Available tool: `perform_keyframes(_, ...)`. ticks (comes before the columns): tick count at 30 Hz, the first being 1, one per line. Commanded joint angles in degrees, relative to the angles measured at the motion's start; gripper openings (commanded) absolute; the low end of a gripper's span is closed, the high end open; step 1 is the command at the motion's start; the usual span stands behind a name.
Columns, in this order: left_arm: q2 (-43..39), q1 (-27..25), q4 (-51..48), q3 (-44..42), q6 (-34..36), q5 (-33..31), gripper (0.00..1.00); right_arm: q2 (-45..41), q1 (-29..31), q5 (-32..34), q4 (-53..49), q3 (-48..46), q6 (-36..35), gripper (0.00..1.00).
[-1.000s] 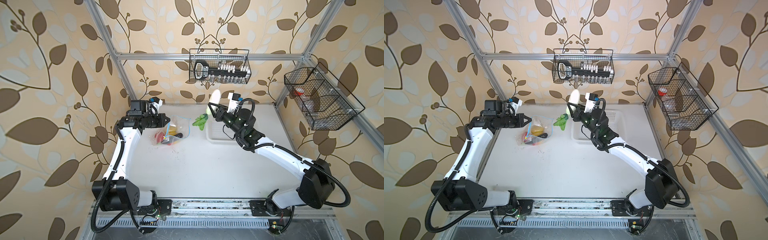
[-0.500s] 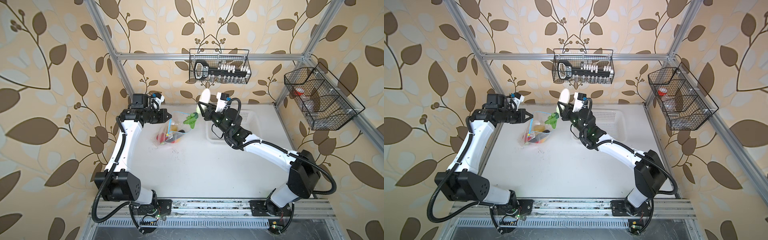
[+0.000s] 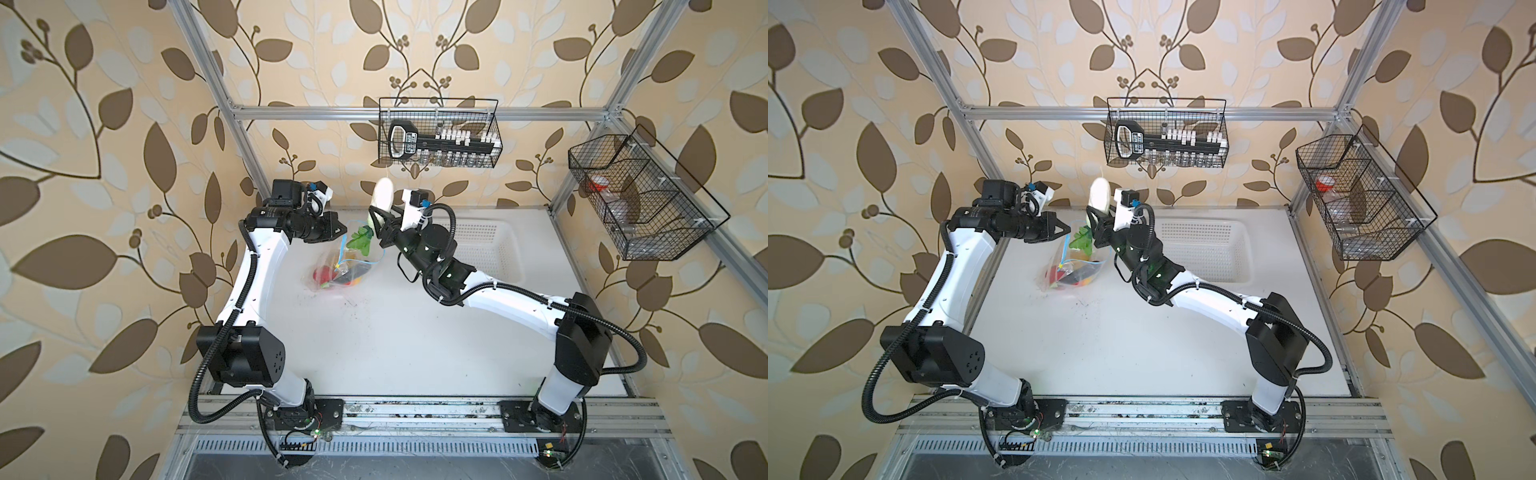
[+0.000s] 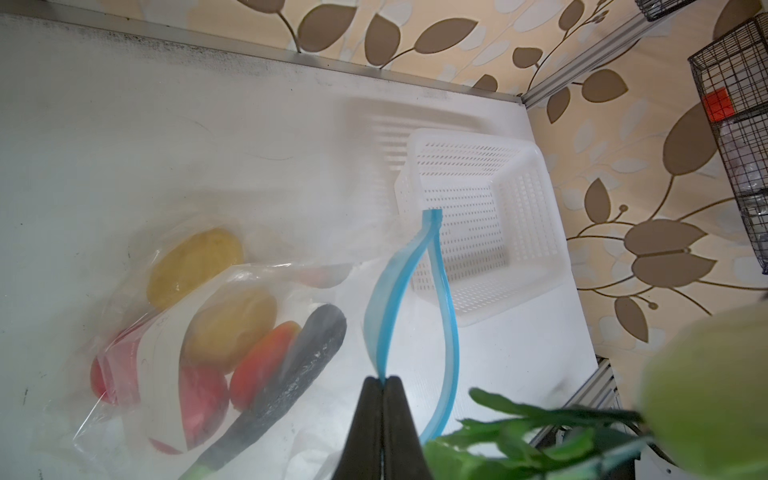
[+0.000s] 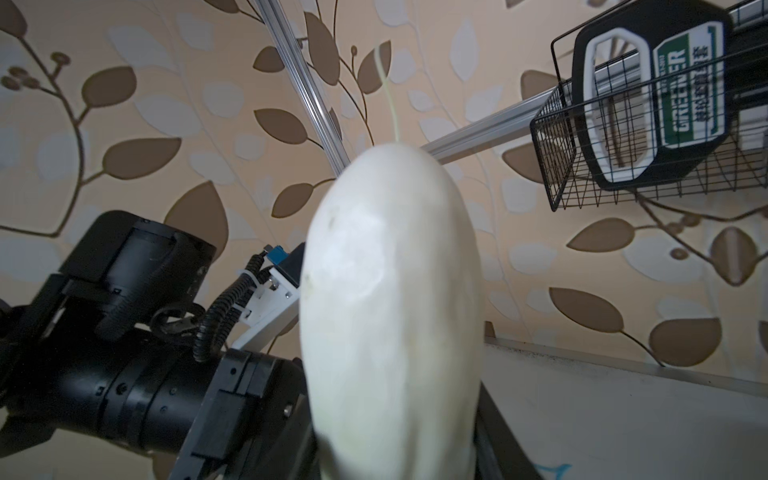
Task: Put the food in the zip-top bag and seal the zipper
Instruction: 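Carry the radish over the bag opening beside the left gripper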
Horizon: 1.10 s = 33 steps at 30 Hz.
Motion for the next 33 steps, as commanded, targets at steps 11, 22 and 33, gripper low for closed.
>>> perform_keyframes(11, -3.2, -1.1, 1.4, 0.4, -2.0, 0.5, 0.0, 4.5, 2.5, 8.5, 4.6, 3.2, -5.6, 0.0)
perform_keyframes(22, -1.6, -2.2, 1.0, 5.8, -6.7, 1.5, 0.0, 8.3, 1.1, 6.4, 8.6, 2.0, 3.7, 0.0)
perform_keyframes(33, -0.2, -3.7, 1.2, 9.3, -8.2, 0.0, 0.0, 13.9, -0.1, 2.1, 5.8, 8.3, 7.9, 0.0)
